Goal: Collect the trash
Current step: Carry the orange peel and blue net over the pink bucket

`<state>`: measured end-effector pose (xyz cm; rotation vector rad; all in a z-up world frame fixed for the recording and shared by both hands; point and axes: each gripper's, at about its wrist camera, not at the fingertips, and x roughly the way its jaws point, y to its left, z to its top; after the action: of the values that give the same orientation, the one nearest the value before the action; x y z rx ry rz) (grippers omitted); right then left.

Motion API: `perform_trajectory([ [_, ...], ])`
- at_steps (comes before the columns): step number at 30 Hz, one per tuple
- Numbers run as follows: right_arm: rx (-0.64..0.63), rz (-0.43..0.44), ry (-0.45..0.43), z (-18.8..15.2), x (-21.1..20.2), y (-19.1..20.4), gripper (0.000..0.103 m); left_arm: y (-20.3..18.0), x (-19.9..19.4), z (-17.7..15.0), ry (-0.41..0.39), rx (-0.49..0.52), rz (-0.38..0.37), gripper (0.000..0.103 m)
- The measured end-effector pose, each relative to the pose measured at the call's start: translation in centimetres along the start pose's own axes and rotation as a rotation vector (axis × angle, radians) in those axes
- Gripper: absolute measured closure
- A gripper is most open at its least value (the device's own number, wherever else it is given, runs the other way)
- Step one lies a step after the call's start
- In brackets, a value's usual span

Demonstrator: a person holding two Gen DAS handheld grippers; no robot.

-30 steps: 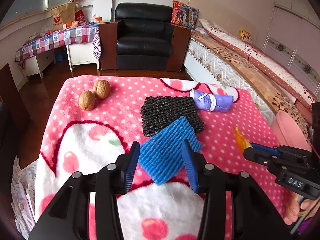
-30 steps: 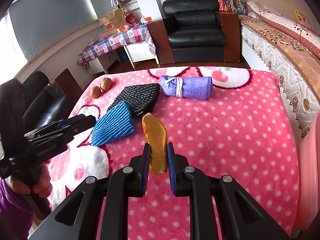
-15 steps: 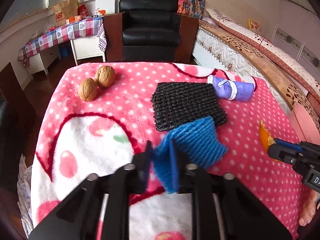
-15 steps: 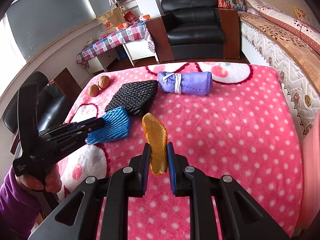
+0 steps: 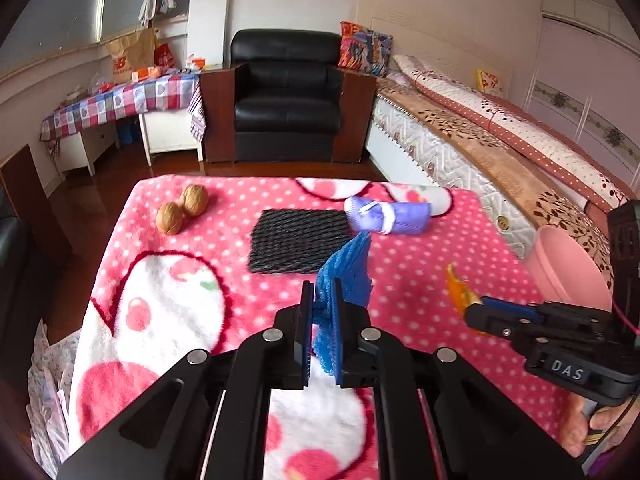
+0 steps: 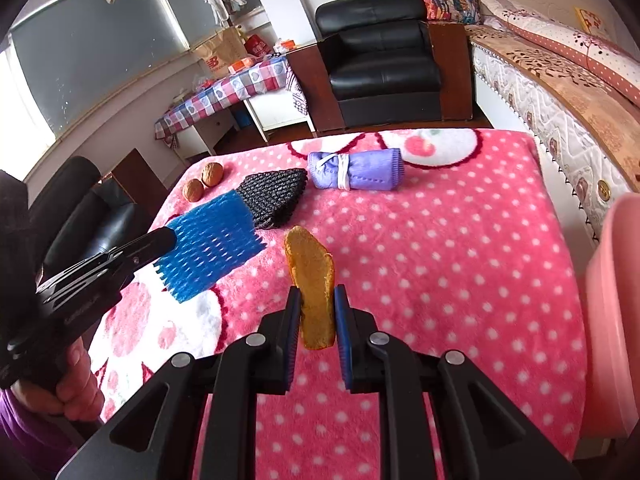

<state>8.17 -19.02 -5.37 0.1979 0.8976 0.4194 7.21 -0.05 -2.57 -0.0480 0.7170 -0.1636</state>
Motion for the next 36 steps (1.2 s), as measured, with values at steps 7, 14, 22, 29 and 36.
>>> perform_trajectory([
  [7,0.033,-0.027,-0.034,-0.7,-2.6,-1.7,0.087,-4.6,-1.1,0.0,-0.040,0.048,-0.016,0.096],
  [14,0.102,-0.075,-0.088,-1.2,-5.9,-5.0,0.087,-8.3,-0.7,0.7,-0.044,0.057,-0.056,0.096],
  [22,0.181,-0.144,-0.138,-1.7,-9.0,-8.7,0.087,-13.0,0.1,1.7,-0.051,0.091,-0.087,0.096],
  [29,0.256,-0.201,-0.177,-2.3,-11.5,-12.7,0.087,-17.4,0.6,2.2,-0.070,0.138,-0.127,0.096],
  [36,0.294,-0.257,-0.206,-2.8,-13.3,-15.6,0.086,-21.3,1.1,2.1,-0.092,0.182,-0.169,0.096],
])
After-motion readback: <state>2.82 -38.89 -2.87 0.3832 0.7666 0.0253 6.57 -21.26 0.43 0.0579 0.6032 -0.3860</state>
